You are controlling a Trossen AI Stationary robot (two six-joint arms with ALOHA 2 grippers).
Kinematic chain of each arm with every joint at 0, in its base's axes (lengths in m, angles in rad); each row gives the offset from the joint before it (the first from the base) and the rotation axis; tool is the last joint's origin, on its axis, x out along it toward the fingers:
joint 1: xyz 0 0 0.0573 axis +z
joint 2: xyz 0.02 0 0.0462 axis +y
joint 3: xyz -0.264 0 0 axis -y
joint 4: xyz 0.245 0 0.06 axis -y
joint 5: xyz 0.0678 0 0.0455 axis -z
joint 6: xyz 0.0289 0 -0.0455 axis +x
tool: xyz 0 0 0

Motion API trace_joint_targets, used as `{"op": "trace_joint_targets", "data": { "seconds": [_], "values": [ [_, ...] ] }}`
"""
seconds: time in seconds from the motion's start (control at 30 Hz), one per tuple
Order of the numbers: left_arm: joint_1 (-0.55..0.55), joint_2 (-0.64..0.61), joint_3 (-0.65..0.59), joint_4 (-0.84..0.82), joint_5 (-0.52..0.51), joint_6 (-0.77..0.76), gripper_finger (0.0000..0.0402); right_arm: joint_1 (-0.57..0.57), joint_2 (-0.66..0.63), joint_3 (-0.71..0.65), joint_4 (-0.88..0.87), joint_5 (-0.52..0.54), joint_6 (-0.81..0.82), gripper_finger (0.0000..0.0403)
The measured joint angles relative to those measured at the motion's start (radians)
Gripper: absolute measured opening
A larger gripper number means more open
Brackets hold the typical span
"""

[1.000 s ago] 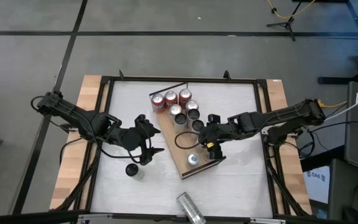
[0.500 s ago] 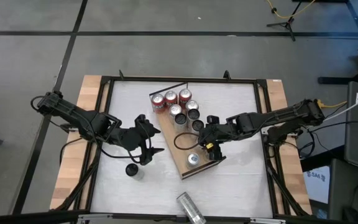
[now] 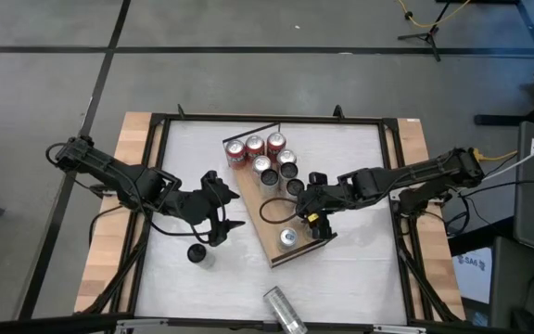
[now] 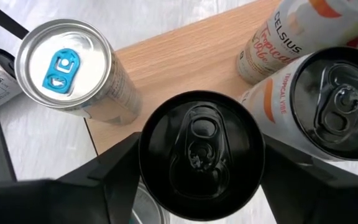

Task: Place canned beverage on shelf
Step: Put the right red soda can on the shelf, then align the red soda can with the other red soda can

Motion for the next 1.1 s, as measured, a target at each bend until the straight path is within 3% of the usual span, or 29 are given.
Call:
{"op": "trace_joint_targets", "data": {
  "seconds": [0.53,0.93,1.1],
  "values": [
    [0.000,0.000,0.000,0.000,0.000,0.000,0.0349,0.000,0.002,0.000,-0.005,0.000,-0.001,0.0350],
    [0.000,0.000,0.000,0.000,0.000,0.000,0.0349,0.000,-0.003,0.000,-0.004,0.000,-0.001,0.0353],
    [0.000,0.000,0.000,0.000,0.000,0.000,0.0349,0.000,-0.005,0.065,-0.091,0.000,-0.001,0.0354]
  ]
}}
